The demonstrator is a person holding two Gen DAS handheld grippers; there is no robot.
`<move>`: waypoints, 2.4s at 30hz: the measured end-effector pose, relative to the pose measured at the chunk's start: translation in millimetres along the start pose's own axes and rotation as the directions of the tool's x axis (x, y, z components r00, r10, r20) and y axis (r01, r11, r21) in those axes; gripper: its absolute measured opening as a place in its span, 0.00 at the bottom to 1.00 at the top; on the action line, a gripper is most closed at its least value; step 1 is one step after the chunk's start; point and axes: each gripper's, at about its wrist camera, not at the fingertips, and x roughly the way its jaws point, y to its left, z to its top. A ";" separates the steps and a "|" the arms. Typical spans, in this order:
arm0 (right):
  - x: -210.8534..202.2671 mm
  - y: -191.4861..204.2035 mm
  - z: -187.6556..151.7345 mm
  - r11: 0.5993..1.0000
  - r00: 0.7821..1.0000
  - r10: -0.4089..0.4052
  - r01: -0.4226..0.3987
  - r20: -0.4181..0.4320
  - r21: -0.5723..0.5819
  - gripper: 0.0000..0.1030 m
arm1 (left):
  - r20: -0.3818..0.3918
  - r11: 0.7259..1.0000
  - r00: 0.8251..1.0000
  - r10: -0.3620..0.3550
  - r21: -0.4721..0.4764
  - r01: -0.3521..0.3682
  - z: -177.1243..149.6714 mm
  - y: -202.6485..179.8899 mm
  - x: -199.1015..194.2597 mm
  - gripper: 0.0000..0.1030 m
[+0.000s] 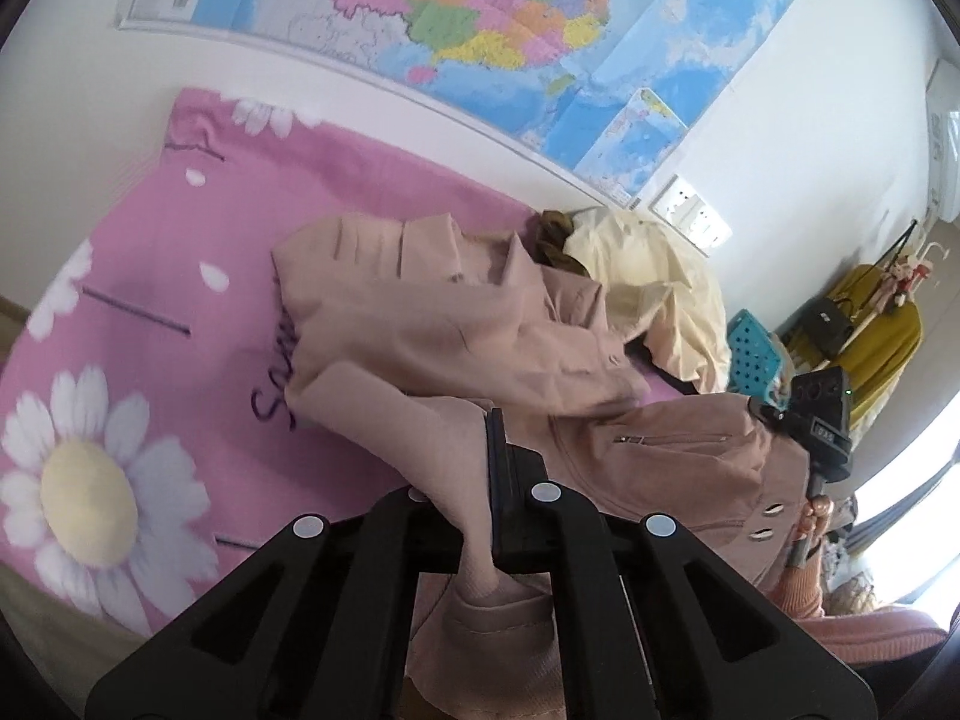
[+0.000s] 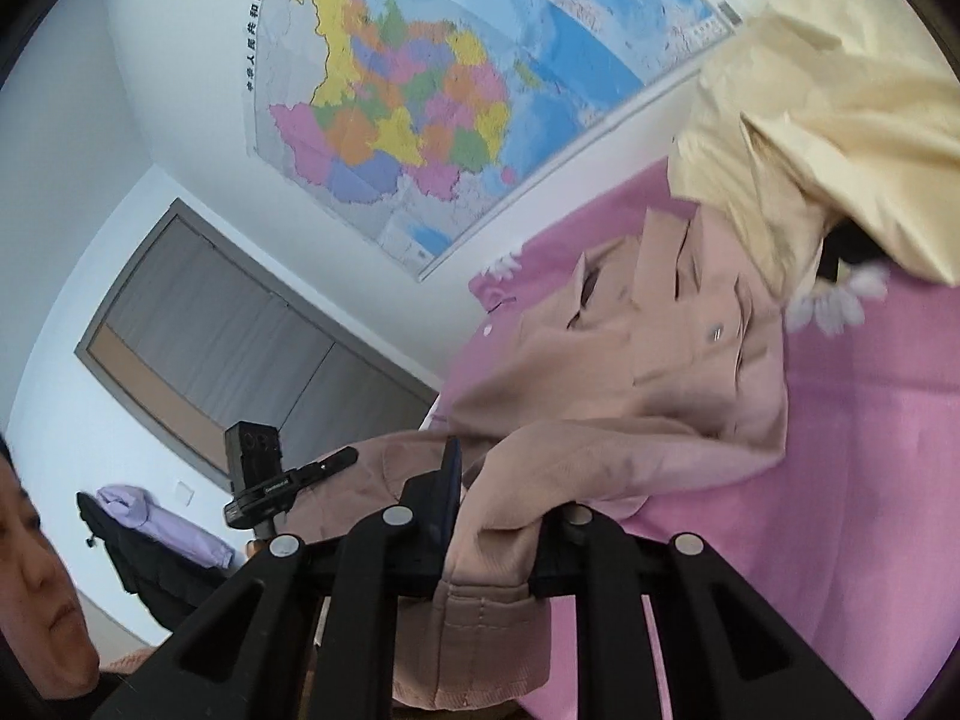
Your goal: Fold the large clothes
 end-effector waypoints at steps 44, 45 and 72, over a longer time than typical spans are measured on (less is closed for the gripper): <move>14.8 -12.0 44.6 0.998 0.999 -0.027 0.025 0.032 0.051 0.16 | 0.042 0.962 0.976 0.212 0.164 -0.216 37.3 -36.7 30.6 0.03; 15.1 -12.6 45.3 0.998 0.999 -0.025 0.024 0.031 0.053 0.16 | 0.041 0.963 0.977 0.210 0.161 -0.214 37.8 -35.6 31.1 0.03; 31.6 -26.0 80.8 0.994 0.998 -0.059 0.057 0.025 0.089 0.16 | 0.021 0.972 0.976 0.216 0.087 -0.217 71.1 -10.8 46.6 0.04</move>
